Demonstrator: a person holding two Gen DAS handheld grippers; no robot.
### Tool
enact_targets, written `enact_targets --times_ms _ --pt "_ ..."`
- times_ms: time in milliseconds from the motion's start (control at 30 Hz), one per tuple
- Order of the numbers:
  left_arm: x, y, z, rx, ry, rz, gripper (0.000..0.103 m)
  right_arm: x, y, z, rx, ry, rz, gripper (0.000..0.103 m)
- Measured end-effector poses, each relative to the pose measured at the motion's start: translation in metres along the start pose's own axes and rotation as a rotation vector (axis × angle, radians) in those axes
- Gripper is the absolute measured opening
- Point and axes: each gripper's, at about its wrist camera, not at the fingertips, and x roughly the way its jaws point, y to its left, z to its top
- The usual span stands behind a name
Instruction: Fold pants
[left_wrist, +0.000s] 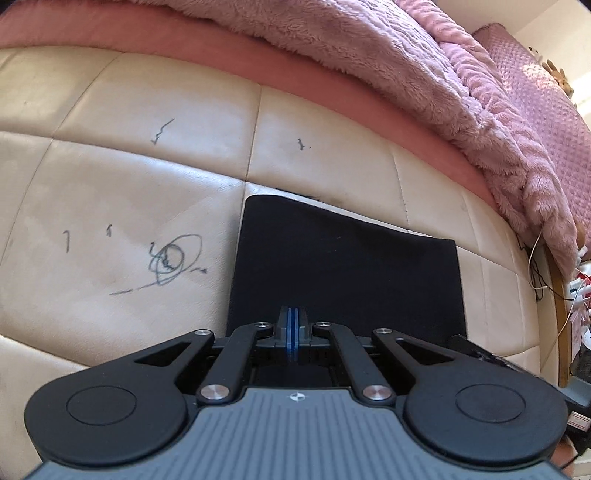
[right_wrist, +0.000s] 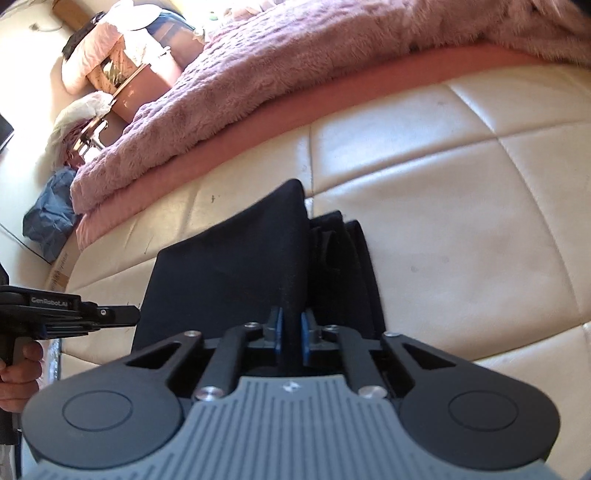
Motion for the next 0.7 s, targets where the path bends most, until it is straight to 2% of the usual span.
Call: enact_targets --times_ms 167,300,367,467,567,633,700 --pt "-0.008 0.009 -0.003 -0.013 -0.016 -0.015 0.000 -0.019 0.042 0.008 -0.159 -0.030 -0.070 0.003" --pt "-0.013 0.009 -0.003 0.001 -0.027 -0.025 0.000 -0.052 0.068 0.018 -0.217 -0.113 -0.036 0.002" --pt "-0.012 0.007 -0.004 0.023 -0.026 -0.024 0.000 -0.068 0.071 0.021 -0.225 -0.152 -0.048 0.002" --pt "-0.002 0.002 -0.006 0.036 -0.009 -0.048 0.000 -0.066 0.053 0.024 -0.179 -0.131 -0.109 0.002" --pt "0.007 -0.004 -0.008 0.044 -0.007 -0.076 0.000 -0.043 0.017 0.018 -0.072 -0.058 -0.153 0.002" --pt "0.012 -0.009 -0.008 0.060 -0.016 -0.084 0.000 -0.028 0.000 0.011 -0.053 -0.032 -0.219 0.002" --pt "0.016 -0.015 -0.007 0.081 -0.026 -0.080 0.000 -0.017 -0.013 0.005 -0.038 -0.026 -0.245 0.002"
